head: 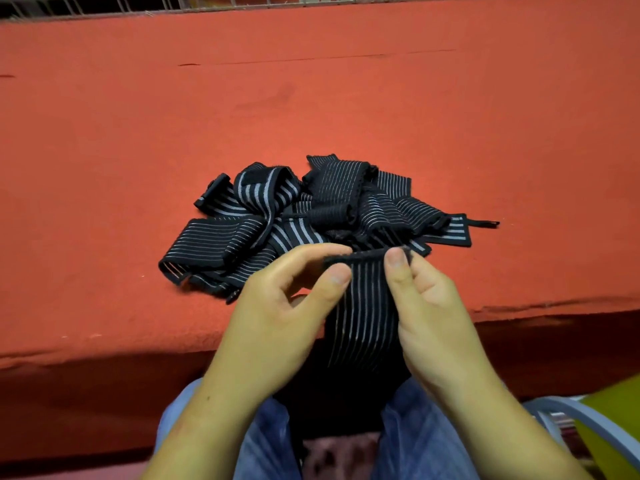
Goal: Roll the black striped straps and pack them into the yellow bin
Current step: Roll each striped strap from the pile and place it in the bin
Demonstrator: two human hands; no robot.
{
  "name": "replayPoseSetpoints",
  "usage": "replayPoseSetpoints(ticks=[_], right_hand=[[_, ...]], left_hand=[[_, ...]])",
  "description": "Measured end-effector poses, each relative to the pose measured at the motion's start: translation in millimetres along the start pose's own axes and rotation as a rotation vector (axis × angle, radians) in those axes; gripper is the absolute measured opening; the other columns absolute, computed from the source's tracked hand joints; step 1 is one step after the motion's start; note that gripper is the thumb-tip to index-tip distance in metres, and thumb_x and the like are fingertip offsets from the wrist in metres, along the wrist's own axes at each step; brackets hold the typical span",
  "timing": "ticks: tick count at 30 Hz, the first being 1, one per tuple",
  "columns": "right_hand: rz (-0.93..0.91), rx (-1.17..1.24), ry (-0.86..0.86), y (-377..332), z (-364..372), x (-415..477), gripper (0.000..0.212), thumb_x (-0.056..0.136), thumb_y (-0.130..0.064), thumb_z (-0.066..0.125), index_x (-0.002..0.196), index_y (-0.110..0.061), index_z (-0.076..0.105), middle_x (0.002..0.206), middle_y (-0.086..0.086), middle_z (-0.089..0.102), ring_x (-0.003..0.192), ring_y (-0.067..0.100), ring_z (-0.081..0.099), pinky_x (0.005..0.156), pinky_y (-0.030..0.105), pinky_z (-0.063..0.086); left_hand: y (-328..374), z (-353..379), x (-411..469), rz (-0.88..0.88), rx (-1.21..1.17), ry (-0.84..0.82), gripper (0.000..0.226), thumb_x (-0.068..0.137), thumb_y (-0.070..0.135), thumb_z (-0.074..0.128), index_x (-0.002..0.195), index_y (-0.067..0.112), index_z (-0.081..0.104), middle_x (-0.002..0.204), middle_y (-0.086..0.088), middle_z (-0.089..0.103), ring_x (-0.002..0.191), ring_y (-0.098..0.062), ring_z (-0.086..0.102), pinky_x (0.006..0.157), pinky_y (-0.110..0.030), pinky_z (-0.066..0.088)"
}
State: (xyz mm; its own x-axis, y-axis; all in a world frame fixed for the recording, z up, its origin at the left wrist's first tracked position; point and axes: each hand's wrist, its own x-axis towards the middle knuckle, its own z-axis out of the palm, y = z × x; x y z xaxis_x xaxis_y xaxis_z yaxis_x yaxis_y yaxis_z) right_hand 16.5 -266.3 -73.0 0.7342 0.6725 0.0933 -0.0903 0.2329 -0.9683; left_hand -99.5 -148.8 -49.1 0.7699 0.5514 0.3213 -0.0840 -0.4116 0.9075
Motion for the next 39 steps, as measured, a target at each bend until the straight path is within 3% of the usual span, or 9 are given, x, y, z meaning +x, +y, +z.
replayPoseSetpoints(ticks=[5,12,16,18,22,24,27,33,39], right_hand=[[-0.033,-0.041,-0.067,2.9,-1.2,-2.4,0.030,0.099,-0.035,0.053,0.108,-0.014,0.073,0.105,0.007,0.080,0.099,0.018,0.075,0.086,0.029,0.057],[-0.014,0.075,-0.097,4.1,-4.7,-5.7,0.023,0.095,-0.018,0.060,0.107,-0.029,0.077,0.096,0.009,0.078,0.089,0.021,0.073,0.081,0.031,0.058],[0.103,0.176,-0.119,3.8,-3.6,-8.7,0.029,0.100,-0.008,0.055,0.104,-0.025,0.078,0.106,0.014,0.077,0.098,0.023,0.073,0.090,0.036,0.058],[0.138,0.204,-0.133,3.1,-4.1,-9.9,0.021,0.096,-0.013,0.062,0.103,-0.025,0.079,0.105,0.015,0.077,0.097,0.023,0.073,0.086,0.034,0.060],[0.093,0.082,-0.104,7.5,-6.4,-10.5,0.021,0.093,-0.027,0.066,0.110,-0.028,0.077,0.114,0.013,0.077,0.111,0.033,0.071,0.101,0.050,0.054],[0.094,0.082,-0.114,7.9,-7.2,-10.0,0.020,0.094,-0.022,0.068,0.110,-0.029,0.076,0.113,0.009,0.077,0.108,0.024,0.071,0.095,0.040,0.055],[0.118,0.138,-0.144,5.7,-8.9,-10.6,0.024,0.094,-0.010,0.066,0.109,-0.026,0.076,0.109,0.010,0.077,0.101,0.021,0.073,0.084,0.029,0.057],[0.104,0.085,-0.146,5.7,-10.4,-10.7,0.036,0.099,0.006,0.057,0.112,-0.024,0.073,0.107,0.008,0.077,0.098,0.020,0.074,0.079,0.025,0.057],[0.163,0.075,-0.155,7.6,-10.5,-10.4,0.027,0.102,-0.004,0.058,0.118,-0.023,0.069,0.107,0.026,0.074,0.095,0.027,0.071,0.080,0.031,0.057]], left_hand=[[-3.1,0.8,3.6,0.019,0.051,0.081,0.014,0.087,0.027,0.075,0.099,0.033,0.079,0.095,0.015,0.078,0.094,-0.007,0.073,0.087,-0.031,0.056],[-6.4,-3.1,1.3,0.002,0.027,0.080,0.021,0.089,0.014,0.077,0.099,0.032,0.080,0.096,0.009,0.074,0.085,-0.007,0.066,0.079,-0.016,0.047],[-6.5,-6.2,0.3,0.010,0.017,0.044,0.016,0.086,0.019,0.080,0.099,0.028,0.081,0.102,0.008,0.075,0.100,-0.011,0.071,0.084,-0.018,0.051],[-7.8,-8.5,0.0,0.034,0.064,0.027,0.018,0.084,0.021,0.079,0.099,0.030,0.081,0.105,0.008,0.075,0.106,-0.015,0.071,0.087,-0.022,0.053],[-6.1,-9.3,-0.5,0.063,0.146,0.006,0.019,0.082,0.022,0.078,0.099,0.030,0.081,0.107,0.015,0.073,0.110,-0.007,0.068,0.086,-0.009,0.045],[-5.7,-9.5,-1.6,0.039,0.097,-0.008,0.019,0.083,0.022,0.076,0.101,0.028,0.080,0.106,0.016,0.073,0.106,-0.003,0.068,0.086,-0.008,0.044],[-6.0,-9.3,-2.0,-0.049,-0.010,0.003,0.021,0.088,0.026,0.071,0.108,0.028,0.077,0.102,0.016,0.076,0.095,-0.001,0.070,0.083,-0.013,0.050],[-11.0,-8.1,-3.0,-0.155,-0.091,0.010,0.026,0.084,0.027,0.082,0.109,0.033,0.077,0.100,-0.001,0.078,0.093,-0.024,0.073,0.083,-0.035,0.059],[-13.5,-5.7,-3.3,-0.157,-0.121,0.029,0.026,0.081,0.023,0.075,0.107,0.025,0.078,0.098,0.004,0.080,0.094,-0.012,0.075,0.088,-0.028,0.059]])
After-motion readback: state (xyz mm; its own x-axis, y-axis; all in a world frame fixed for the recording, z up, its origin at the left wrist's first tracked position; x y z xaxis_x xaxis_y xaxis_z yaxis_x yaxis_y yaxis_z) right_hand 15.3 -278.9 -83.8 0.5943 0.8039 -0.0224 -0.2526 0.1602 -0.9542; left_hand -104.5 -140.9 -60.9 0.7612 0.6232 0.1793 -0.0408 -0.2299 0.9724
